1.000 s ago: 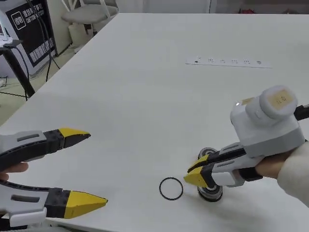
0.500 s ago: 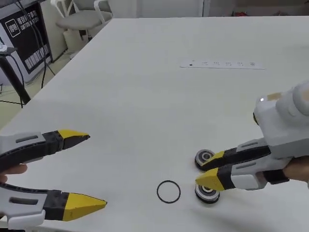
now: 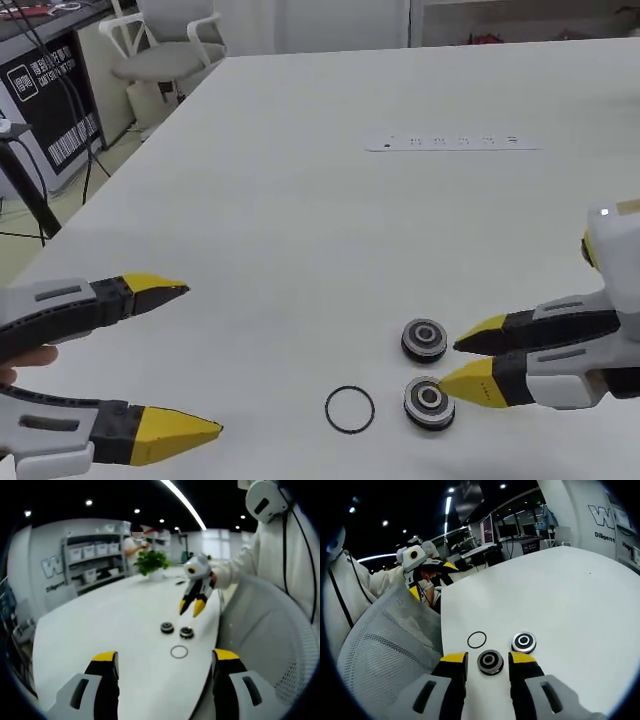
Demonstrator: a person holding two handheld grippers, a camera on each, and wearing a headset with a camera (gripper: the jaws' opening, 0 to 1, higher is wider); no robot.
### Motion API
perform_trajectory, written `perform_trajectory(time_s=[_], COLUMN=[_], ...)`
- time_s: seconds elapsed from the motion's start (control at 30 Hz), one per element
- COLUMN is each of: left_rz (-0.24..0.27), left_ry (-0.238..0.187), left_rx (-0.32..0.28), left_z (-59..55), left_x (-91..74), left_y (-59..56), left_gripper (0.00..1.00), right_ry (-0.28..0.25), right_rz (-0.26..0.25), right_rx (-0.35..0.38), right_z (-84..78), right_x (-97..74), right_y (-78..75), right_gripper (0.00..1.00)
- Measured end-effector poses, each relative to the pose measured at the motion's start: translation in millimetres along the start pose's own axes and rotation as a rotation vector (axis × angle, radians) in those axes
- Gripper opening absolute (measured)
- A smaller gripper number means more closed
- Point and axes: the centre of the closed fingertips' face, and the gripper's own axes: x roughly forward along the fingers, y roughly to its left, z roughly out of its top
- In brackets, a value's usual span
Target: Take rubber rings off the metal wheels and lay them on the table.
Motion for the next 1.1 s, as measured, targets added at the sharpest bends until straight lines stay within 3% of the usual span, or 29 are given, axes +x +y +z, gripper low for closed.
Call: perform_trajectory(time_s=[0.47, 0.77, 1.1], left_rz=[-0.036, -0.078, -0.117], left_ry=[-0.002, -0.011, -0.016], left_rx=[0.033, 0.065, 0.094], left_z=[16.0, 32.8, 43.4], left_x=[7.7, 19.3, 35.1], left_y=[-2.3, -6.9, -12.9], left_gripper=[0.77, 0.77, 0.75], right_ry=[-0.035, -0.052, -0.066], right_rz=[-0.048, -0.062, -0.073], right_rx=[0.048, 0.066, 0.088], right_z=[-13.6, -19.8, -26.0], right_x=[-12.4, -14.7, -15.0], right_y=[-9.7, -10.8, -12.9], right_gripper=[0.30, 0.29, 0.30])
